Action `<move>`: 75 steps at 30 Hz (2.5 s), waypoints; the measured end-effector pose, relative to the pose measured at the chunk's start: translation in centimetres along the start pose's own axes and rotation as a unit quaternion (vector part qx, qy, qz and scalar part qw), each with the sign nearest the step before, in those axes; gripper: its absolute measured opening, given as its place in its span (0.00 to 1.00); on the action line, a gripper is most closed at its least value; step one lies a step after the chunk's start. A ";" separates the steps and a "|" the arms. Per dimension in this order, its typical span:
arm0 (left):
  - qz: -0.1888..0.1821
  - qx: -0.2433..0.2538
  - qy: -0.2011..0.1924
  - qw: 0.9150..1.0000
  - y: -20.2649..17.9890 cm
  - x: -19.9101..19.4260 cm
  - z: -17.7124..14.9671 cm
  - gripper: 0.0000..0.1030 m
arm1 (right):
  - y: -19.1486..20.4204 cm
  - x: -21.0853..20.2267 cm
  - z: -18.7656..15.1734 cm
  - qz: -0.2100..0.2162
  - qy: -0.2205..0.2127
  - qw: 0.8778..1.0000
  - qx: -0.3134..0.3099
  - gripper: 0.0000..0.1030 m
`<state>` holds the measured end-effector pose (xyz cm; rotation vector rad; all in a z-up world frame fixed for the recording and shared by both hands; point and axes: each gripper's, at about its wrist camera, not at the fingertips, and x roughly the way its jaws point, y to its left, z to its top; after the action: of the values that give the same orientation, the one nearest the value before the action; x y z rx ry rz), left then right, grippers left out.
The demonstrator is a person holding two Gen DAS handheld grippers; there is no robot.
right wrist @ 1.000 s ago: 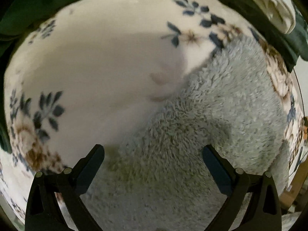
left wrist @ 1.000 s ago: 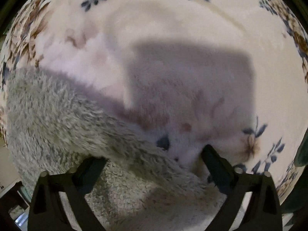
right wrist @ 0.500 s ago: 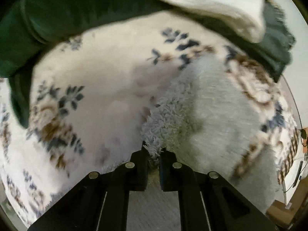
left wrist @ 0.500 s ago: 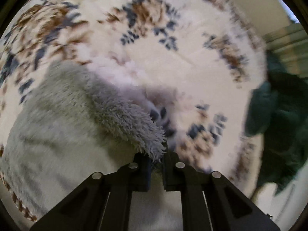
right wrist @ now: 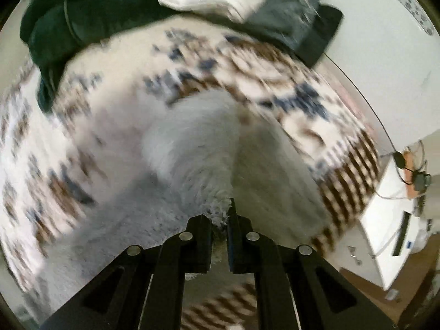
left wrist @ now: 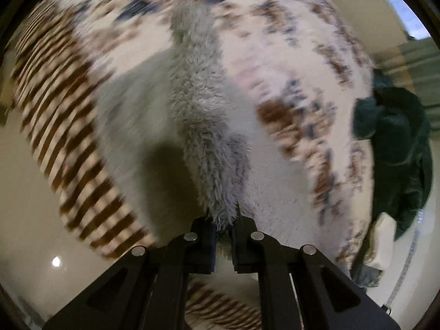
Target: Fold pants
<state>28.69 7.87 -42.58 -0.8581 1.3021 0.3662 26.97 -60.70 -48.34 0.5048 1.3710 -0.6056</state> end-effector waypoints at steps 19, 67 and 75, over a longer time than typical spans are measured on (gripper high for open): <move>0.079 0.099 -0.082 0.988 -0.8 1.3 -4.5 0.79 | -0.9 3.2 -2.2 0.008 -0.004 0.987 -0.161 0.71; 0.058 0.216 0.030 0.974 -11.2 10.8 -2.4 0.79 | 9.3 1.5 -3.2 0.148 0.070 0.975 -0.151 0.56; 0.005 0.311 0.096 0.946 -18.3 17.8 -0.8 0.67 | 26.6 10.1 -6.8 0.033 0.131 0.933 -0.335 0.53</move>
<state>45.30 -8.53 -53.03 -0.3540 1.4836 -0.1306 40.45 -37.40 -59.73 0.0735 1.6978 0.0127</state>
